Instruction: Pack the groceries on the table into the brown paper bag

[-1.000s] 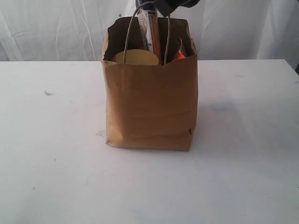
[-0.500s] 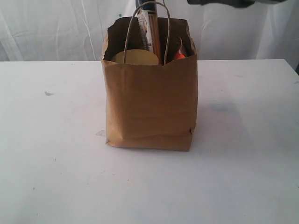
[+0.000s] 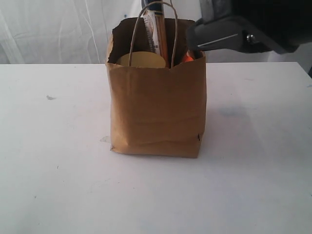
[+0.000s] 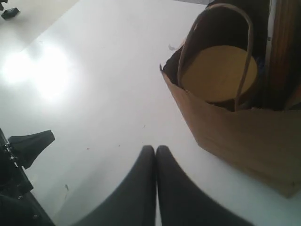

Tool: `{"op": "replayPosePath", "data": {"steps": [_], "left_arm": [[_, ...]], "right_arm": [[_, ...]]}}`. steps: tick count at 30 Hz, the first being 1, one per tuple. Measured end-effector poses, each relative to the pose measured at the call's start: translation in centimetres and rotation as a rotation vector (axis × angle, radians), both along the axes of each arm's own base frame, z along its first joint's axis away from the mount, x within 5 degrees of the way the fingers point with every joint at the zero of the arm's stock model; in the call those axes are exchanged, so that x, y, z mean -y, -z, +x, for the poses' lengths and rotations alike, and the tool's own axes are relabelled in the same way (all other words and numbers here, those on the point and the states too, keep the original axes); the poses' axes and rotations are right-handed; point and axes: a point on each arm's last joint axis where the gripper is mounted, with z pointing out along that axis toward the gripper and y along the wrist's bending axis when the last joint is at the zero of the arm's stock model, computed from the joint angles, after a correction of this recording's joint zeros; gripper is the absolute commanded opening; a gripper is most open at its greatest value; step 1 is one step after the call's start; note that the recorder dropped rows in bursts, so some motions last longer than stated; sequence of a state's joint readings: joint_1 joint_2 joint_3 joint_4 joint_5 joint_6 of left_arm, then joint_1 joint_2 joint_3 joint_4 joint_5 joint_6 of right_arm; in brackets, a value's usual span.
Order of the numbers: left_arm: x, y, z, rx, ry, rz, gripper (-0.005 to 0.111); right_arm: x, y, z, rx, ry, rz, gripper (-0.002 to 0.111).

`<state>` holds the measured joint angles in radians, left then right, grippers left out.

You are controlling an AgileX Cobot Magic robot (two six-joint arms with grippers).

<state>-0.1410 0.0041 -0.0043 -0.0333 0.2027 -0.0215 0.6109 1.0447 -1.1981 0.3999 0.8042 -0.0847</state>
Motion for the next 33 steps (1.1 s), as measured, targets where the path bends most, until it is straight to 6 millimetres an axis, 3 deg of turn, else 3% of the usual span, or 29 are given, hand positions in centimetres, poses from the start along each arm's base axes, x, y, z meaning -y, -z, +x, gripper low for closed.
{"op": "replayPosePath", "data": {"steps": [8,10,14,19,24,33], "left_arm": [[0.0,0.0,0.0,0.000,0.000,0.000,0.000],[0.0,0.0,0.0,0.000,0.000,0.000,0.000],[0.0,0.0,0.0,0.000,0.000,0.000,0.000],[0.0,0.0,0.0,0.000,0.000,0.000,0.000],[0.0,0.0,0.0,0.000,0.000,0.000,0.000],[0.0,0.0,0.0,0.000,0.000,0.000,0.000]], "right_arm": [[0.0,-0.5,0.7,0.068,0.049,0.058,0.000],[0.0,0.2,1.1,0.104,0.085,0.087,0.000],[1.0,4.4,0.7,0.134,0.158,0.107,0.000],[6.4,10.6,-3.4,0.163,0.315,0.109,0.000],[9.6,14.9,-7.1,0.231,0.434,0.141,0.000],[11.8,21.1,-10.2,0.371,0.583,0.200,0.000]]}}
